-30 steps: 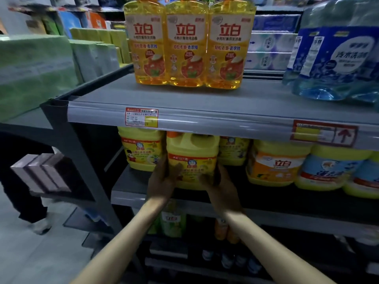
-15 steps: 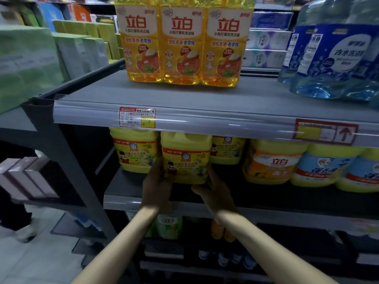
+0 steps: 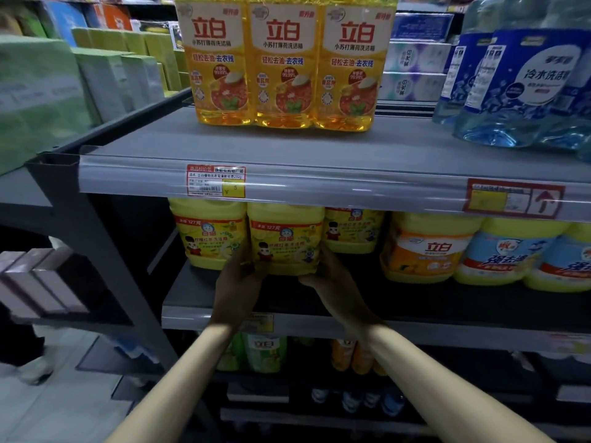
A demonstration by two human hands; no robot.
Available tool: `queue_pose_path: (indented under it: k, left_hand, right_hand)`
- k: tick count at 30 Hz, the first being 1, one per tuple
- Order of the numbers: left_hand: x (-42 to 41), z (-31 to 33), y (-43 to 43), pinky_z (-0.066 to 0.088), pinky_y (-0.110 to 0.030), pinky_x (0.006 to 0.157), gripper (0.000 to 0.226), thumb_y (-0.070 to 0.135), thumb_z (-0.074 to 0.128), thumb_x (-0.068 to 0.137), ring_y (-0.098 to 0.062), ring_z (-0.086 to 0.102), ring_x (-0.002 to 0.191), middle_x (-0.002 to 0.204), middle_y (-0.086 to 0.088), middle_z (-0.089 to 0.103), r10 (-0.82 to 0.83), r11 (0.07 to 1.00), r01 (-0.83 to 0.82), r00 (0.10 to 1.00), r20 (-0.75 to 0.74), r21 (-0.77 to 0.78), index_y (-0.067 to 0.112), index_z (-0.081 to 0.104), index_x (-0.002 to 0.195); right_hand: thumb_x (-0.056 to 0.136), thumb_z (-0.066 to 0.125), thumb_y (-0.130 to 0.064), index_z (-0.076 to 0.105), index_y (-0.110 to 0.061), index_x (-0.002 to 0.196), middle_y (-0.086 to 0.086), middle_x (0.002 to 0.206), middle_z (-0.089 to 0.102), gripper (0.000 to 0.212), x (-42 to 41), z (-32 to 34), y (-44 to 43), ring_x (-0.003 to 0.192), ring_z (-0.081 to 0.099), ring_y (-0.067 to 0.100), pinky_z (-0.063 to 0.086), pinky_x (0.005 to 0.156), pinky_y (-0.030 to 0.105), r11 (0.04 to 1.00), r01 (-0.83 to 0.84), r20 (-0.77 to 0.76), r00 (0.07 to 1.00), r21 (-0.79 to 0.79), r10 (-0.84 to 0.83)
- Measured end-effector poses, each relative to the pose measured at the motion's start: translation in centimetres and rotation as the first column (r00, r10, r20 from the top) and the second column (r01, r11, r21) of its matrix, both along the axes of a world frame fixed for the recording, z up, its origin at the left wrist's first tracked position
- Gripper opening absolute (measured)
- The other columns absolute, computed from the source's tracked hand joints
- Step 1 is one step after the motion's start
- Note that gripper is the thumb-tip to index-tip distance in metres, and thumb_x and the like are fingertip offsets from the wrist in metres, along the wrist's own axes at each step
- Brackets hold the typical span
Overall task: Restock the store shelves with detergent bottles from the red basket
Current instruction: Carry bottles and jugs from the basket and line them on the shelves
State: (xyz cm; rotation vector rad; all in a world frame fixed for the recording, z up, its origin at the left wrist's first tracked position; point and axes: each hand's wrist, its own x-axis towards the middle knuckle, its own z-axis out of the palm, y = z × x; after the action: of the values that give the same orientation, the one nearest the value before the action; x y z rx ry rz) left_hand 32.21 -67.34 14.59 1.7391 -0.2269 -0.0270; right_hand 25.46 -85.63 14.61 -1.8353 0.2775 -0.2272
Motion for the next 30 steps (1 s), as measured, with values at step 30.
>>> queue_pose_path:
  k: [30]
  left_hand:
    - [5.1,-0.6,2.3,0.036,-0.007,0.057,0.02,0.022,0.073,0.099,0.003,0.059,0.071,0.076,0.013,0.065,0.211,0.935,-0.277,0.936,0.283,0.222,0.016,0.064,0.083]
  right_hand:
    - [0.083,0.088,-0.027,0.045,-0.018,0.108,0.007,0.114,0.056,0.051,4.2,-1.7,1.4,0.099,0.061,0.019,0.044,0.069,0.026,0.909,0.373,0.092,0.928,-0.187,-0.362]
